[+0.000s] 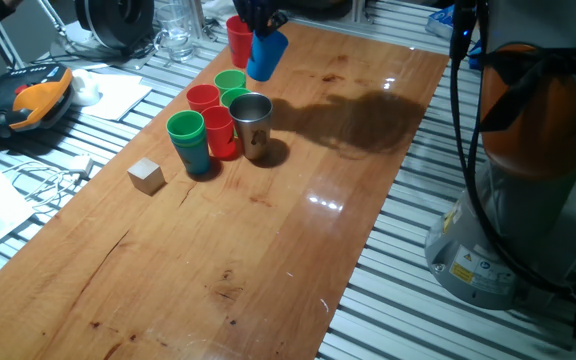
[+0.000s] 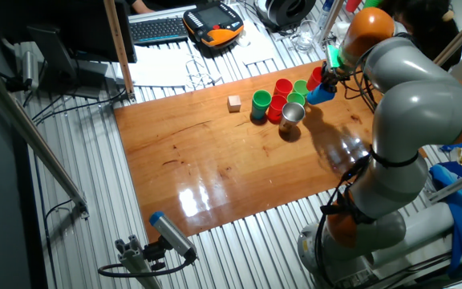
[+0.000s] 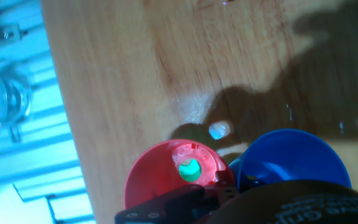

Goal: Stack the cups

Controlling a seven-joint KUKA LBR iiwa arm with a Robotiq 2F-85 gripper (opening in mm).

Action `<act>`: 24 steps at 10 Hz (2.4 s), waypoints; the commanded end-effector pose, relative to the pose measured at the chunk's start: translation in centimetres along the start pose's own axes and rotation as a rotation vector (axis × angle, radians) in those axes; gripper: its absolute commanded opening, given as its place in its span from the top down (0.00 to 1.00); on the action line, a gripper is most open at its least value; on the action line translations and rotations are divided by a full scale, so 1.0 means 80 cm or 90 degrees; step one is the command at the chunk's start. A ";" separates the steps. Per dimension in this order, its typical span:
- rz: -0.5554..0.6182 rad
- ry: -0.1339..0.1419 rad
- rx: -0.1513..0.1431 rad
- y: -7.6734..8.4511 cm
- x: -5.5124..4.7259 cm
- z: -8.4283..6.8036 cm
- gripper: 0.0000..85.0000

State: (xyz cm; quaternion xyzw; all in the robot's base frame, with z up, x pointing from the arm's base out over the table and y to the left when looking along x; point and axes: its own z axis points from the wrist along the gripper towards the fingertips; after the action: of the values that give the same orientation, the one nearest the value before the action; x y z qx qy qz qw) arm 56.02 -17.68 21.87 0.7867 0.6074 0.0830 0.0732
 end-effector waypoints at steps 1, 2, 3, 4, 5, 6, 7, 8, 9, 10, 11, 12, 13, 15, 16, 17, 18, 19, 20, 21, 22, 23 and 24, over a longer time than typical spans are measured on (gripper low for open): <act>0.056 -0.015 -0.008 0.002 0.003 0.002 1.00; 0.042 -0.016 -0.001 0.003 0.004 0.002 1.00; 0.027 -0.015 0.009 0.002 0.003 0.001 1.00; 0.021 -0.013 0.011 0.002 0.003 0.000 1.00; 0.017 -0.009 0.013 0.002 0.003 0.000 1.00; 0.009 -0.009 0.021 0.002 0.003 0.000 1.00; -0.002 0.004 0.026 0.002 0.003 0.000 1.00; -0.026 0.028 0.025 0.002 0.003 0.000 1.00; -0.040 0.043 0.019 0.002 0.003 0.000 1.00; -0.047 0.045 0.013 0.002 0.003 0.000 1.00; -0.042 0.045 0.011 0.002 0.003 0.000 1.00; -0.031 0.042 0.010 0.002 0.003 0.000 1.00; -0.019 0.031 0.007 0.002 0.003 0.000 1.00; 0.006 -0.001 0.012 0.002 0.003 0.000 1.00; 0.022 -0.007 0.015 0.012 0.008 -0.001 1.00; 0.030 -0.015 0.009 0.017 0.012 0.003 1.00; 0.038 -0.024 0.005 0.022 0.018 0.008 1.00; 0.044 -0.035 0.002 0.026 0.023 0.011 1.00; 0.048 -0.036 0.003 0.027 0.025 0.013 1.00; 0.051 -0.038 0.006 0.028 0.025 0.016 1.00; 0.056 -0.041 0.006 0.029 0.025 0.018 1.00; 0.062 -0.044 0.005 0.030 0.028 0.022 1.00; 0.067 -0.049 0.002 0.031 0.032 0.029 1.00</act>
State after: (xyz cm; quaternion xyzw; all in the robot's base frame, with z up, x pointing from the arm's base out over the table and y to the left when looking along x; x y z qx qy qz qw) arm 59.54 -15.87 20.27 0.8205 0.5616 0.0554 0.0907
